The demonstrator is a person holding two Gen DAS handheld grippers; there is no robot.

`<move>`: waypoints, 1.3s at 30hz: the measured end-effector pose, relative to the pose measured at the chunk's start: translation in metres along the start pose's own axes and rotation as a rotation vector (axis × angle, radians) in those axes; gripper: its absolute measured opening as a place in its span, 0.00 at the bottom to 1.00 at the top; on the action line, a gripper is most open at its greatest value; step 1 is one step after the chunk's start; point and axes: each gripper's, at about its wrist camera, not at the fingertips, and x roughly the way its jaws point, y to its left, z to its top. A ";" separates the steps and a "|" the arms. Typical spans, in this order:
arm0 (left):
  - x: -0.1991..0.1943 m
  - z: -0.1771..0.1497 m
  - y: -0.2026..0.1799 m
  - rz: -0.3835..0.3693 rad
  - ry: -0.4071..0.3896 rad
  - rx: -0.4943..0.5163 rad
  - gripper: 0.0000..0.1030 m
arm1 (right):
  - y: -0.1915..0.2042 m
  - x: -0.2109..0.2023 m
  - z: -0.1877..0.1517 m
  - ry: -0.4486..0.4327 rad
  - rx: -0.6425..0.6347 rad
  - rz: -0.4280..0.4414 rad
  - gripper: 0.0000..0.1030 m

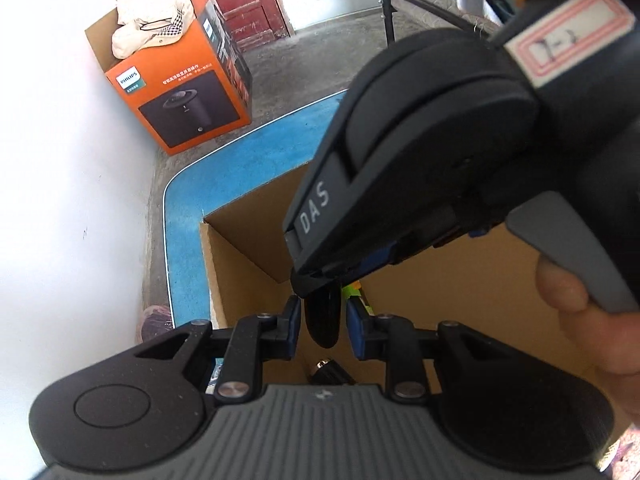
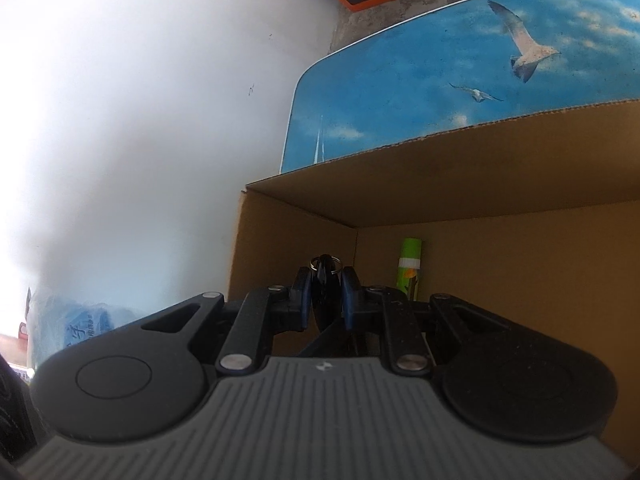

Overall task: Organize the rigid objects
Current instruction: 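Carry the black clip into the box and open the right gripper, then move the right gripper to the pink bowl rim and close on it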

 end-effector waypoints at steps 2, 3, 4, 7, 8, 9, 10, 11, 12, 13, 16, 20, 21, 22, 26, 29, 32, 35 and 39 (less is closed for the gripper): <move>0.001 0.000 -0.001 0.007 0.009 0.001 0.26 | -0.004 0.008 0.004 0.007 0.013 -0.006 0.16; 0.002 0.000 -0.001 0.008 0.011 0.000 0.26 | -0.006 0.012 0.006 0.011 0.019 -0.007 0.17; 0.003 0.000 -0.001 0.008 0.014 -0.002 0.26 | -0.008 0.014 0.007 0.013 0.026 -0.007 0.17; 0.003 0.005 -0.005 0.007 0.014 -0.010 0.26 | -0.013 0.017 0.009 0.008 0.046 -0.009 0.22; -0.001 0.005 -0.005 0.006 0.009 -0.012 0.26 | -0.012 0.013 0.006 0.000 0.049 -0.010 0.23; -0.004 0.004 -0.005 0.005 0.003 -0.014 0.26 | -0.013 0.011 0.006 -0.005 0.053 -0.009 0.24; -0.009 0.003 -0.005 0.000 -0.006 -0.018 0.26 | -0.013 0.007 0.004 -0.009 0.053 -0.003 0.24; -0.016 0.001 -0.005 -0.008 -0.018 -0.022 0.27 | -0.012 0.003 0.001 -0.016 0.053 0.000 0.25; -0.023 0.000 -0.004 -0.015 -0.028 -0.028 0.28 | -0.011 -0.003 -0.002 -0.026 0.051 0.002 0.25; -0.030 -0.002 -0.003 -0.025 -0.040 -0.036 0.29 | -0.009 -0.011 -0.006 -0.038 0.047 0.007 0.25; -0.057 -0.011 0.001 -0.059 -0.088 -0.063 0.30 | -0.002 -0.039 -0.021 -0.076 0.036 0.032 0.26; -0.103 -0.030 0.005 -0.107 -0.162 -0.096 0.34 | 0.014 -0.085 -0.054 -0.143 -0.008 0.066 0.26; -0.116 -0.037 0.005 -0.120 -0.184 -0.100 0.36 | 0.019 -0.098 -0.064 -0.163 -0.028 0.076 0.26; -0.128 -0.044 0.005 -0.130 -0.206 -0.105 0.37 | 0.023 -0.112 -0.075 -0.186 -0.045 0.089 0.26; -0.173 -0.083 0.005 -0.158 -0.289 -0.126 0.42 | 0.036 -0.169 -0.123 -0.288 -0.120 0.131 0.27; -0.191 -0.111 0.003 -0.189 -0.316 -0.146 0.44 | 0.039 -0.200 -0.172 -0.362 -0.162 0.150 0.28; -0.197 -0.139 -0.004 -0.230 -0.306 -0.165 0.48 | 0.034 -0.214 -0.222 -0.412 -0.198 0.127 0.29; -0.191 -0.164 -0.016 -0.255 -0.261 -0.169 0.50 | 0.022 -0.208 -0.264 -0.423 -0.204 0.076 0.30; -0.156 -0.198 -0.032 -0.317 -0.195 -0.166 0.57 | 0.000 -0.173 -0.300 -0.368 -0.171 0.000 0.30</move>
